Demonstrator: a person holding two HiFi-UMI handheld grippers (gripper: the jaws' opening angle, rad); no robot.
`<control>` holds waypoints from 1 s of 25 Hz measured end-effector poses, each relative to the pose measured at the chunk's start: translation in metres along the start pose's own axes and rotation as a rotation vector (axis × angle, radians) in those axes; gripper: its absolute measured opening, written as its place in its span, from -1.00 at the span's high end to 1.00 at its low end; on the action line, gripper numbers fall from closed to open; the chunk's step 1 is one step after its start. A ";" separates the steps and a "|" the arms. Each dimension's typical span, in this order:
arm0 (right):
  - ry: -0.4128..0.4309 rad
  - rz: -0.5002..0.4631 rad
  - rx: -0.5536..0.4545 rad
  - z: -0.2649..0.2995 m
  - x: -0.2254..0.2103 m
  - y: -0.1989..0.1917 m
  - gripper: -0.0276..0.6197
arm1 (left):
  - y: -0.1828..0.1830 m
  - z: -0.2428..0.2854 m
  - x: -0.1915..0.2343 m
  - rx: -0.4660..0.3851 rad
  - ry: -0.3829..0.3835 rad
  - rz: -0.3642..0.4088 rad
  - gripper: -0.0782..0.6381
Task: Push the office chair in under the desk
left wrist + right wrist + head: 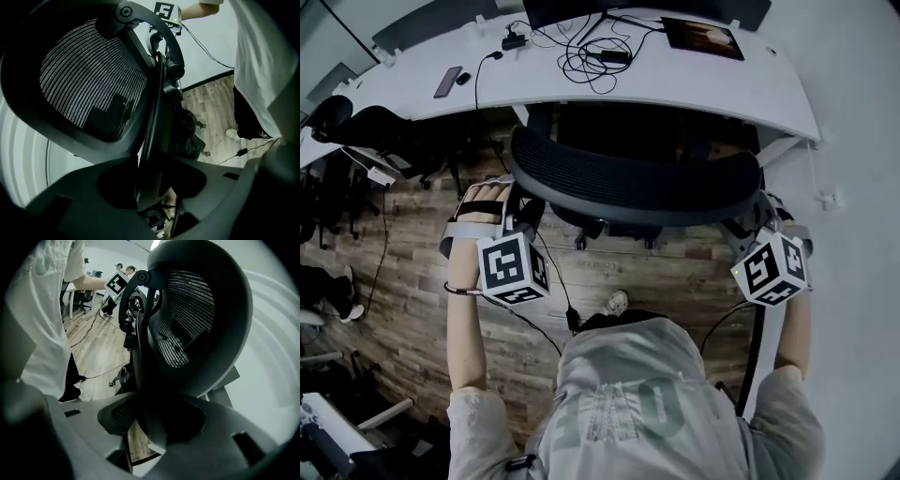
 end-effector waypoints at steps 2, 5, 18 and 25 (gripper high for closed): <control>-0.001 0.002 -0.002 0.012 -0.018 -0.002 0.36 | 0.001 0.017 0.015 0.001 0.002 0.003 0.27; -0.006 0.013 -0.001 0.028 -0.043 -0.005 0.36 | 0.002 0.042 0.037 -0.001 0.004 0.014 0.27; -0.024 0.041 0.035 0.108 -0.152 -0.034 0.36 | 0.015 0.160 0.119 -0.064 0.002 0.049 0.27; -0.041 0.070 0.086 0.138 -0.210 -0.047 0.36 | 0.028 0.212 0.165 -0.091 -0.004 0.084 0.28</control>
Point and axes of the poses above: the fingertips, and each gripper's own axes: z forward along the fingers, x to its left, y out of its top, the point moved 2 cm from there along -z, backward along the fingers, and after that the axes turned 2 degrees about y, right-handed, at the moved point
